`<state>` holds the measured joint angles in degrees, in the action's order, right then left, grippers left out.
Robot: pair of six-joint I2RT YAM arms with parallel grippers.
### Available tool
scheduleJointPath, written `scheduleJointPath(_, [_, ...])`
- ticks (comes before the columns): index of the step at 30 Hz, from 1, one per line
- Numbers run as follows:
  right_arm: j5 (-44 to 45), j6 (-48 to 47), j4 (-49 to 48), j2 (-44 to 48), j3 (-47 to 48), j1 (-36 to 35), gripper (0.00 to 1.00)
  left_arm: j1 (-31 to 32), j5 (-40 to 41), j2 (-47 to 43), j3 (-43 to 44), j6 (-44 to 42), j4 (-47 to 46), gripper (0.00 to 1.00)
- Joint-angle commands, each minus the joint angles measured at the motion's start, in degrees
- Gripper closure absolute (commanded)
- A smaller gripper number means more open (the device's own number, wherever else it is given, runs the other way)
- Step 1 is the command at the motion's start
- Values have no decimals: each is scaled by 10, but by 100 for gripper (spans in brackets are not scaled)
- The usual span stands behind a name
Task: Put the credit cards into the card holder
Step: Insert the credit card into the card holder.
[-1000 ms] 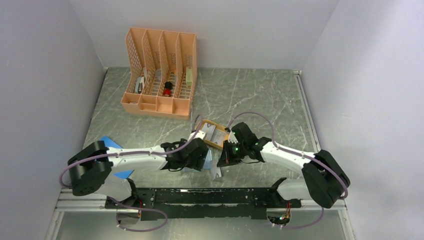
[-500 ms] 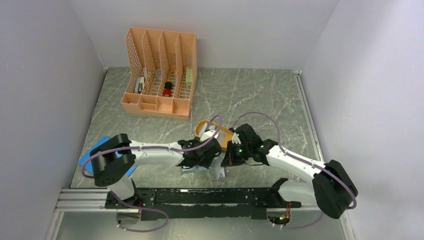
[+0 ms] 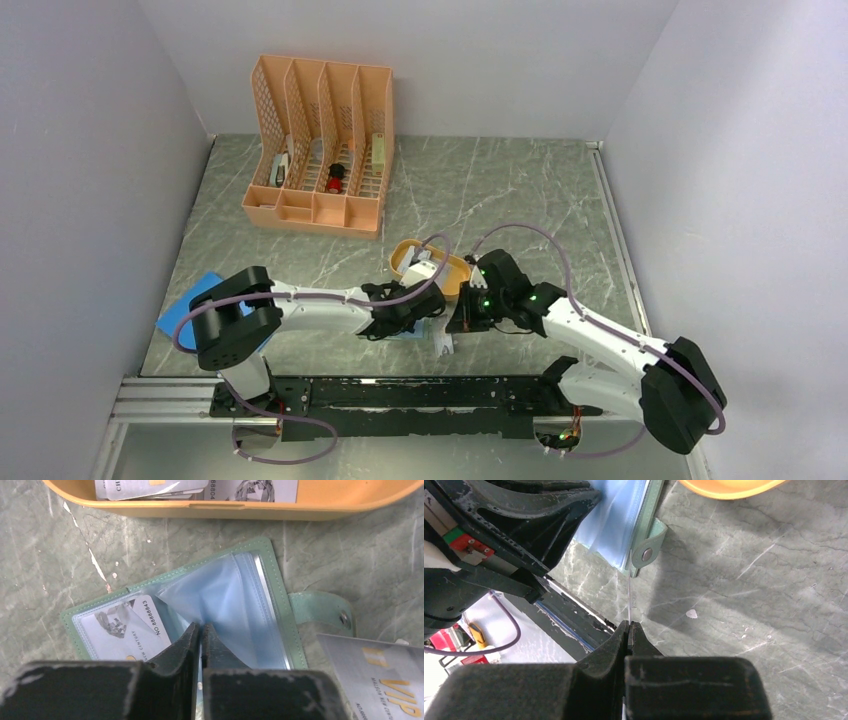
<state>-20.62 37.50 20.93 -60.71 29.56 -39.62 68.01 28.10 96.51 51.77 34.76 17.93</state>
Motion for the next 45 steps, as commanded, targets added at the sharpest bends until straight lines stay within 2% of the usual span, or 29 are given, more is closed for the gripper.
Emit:
scheduleJointPath(1, [-16,-9,-1,-11,7,-3,100,0,-6,28,-35,16,28,95])
scheduleJointPath(12, [-97,32,-91,-56,14,-4,100,0,-18,10,-48,32,17,95])
scheduleJointPath(29, [-134,59,-162,-158,25,-9,100,0,-28,-26,-57,57,12,95])
scheduleJointPath(32, [-138,63,-176,-171,30,-14,100,0,-29,-42,-52,59,21,86])
scheduleJointPath(37, [-135,62,-181,-182,41,-21,100,0,-29,-78,-42,61,39,64])
scheduleJointPath(45, [-131,67,-192,-197,52,-29,100,0,-11,-137,-27,77,87,53])
